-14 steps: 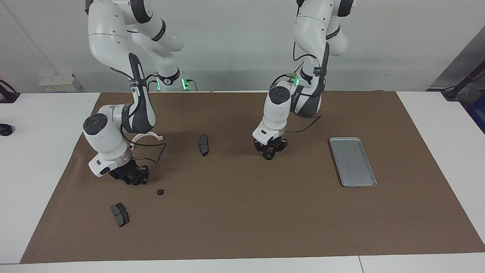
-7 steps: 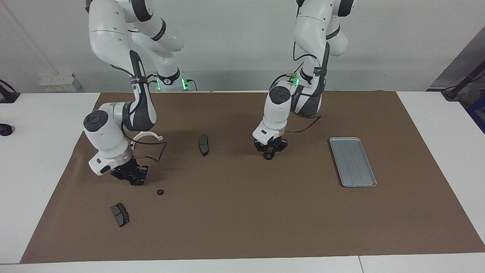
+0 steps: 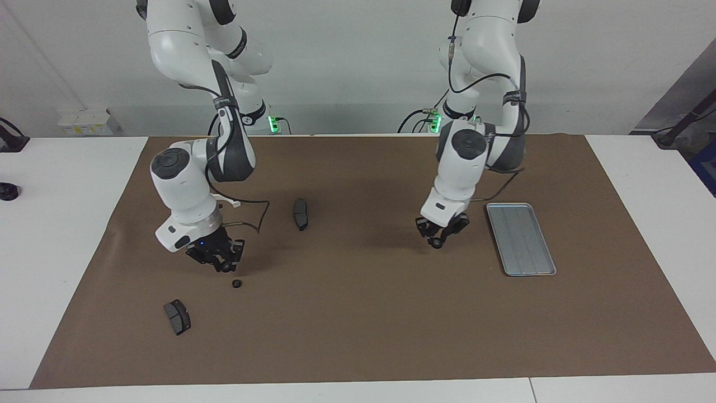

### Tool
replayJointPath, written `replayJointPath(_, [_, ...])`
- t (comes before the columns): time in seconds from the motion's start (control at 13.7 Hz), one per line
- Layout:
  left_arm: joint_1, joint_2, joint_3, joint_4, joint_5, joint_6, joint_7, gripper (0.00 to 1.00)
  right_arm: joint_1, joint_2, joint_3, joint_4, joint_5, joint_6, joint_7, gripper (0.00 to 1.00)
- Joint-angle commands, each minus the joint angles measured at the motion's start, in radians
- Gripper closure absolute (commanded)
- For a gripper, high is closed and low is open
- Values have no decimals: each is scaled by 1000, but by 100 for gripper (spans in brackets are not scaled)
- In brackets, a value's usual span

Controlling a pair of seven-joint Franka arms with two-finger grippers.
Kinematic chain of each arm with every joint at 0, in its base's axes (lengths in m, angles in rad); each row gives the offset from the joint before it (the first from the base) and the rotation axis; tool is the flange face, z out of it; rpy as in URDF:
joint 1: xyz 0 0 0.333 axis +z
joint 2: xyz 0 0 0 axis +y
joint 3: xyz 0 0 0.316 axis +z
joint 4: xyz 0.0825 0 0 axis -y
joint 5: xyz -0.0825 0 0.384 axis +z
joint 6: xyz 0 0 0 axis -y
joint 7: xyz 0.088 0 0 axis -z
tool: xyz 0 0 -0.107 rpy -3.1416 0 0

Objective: Pick bearing gear from pile to tray

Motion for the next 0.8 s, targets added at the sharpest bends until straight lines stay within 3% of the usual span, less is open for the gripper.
replayJointPath(0.0, [126,-43,-8,-19,-26,-93,189,100,108,10,0,46,-8,-15,161,100])
replayJointPath(0.29, [239,-89,-5,-131,-26,-73,350,100,302,92,-5,153,-84,-33,418,100])
replayJointPath(0.44, [279,-121,-5,-236,-26,11,401,99,387,176,-2,260,-153,-64,584,100])
replayJointPath(0.51, [299,-137,-5,-288,-26,63,436,91,421,205,0,300,-156,-71,626,100])
replayJointPath(0.58, [310,-143,-5,-316,-26,98,465,68,453,230,-2,332,-158,-79,650,100])
replayJointPath(0.73, [313,-143,-5,-318,-26,102,473,12,508,271,-2,363,-164,-87,686,100])
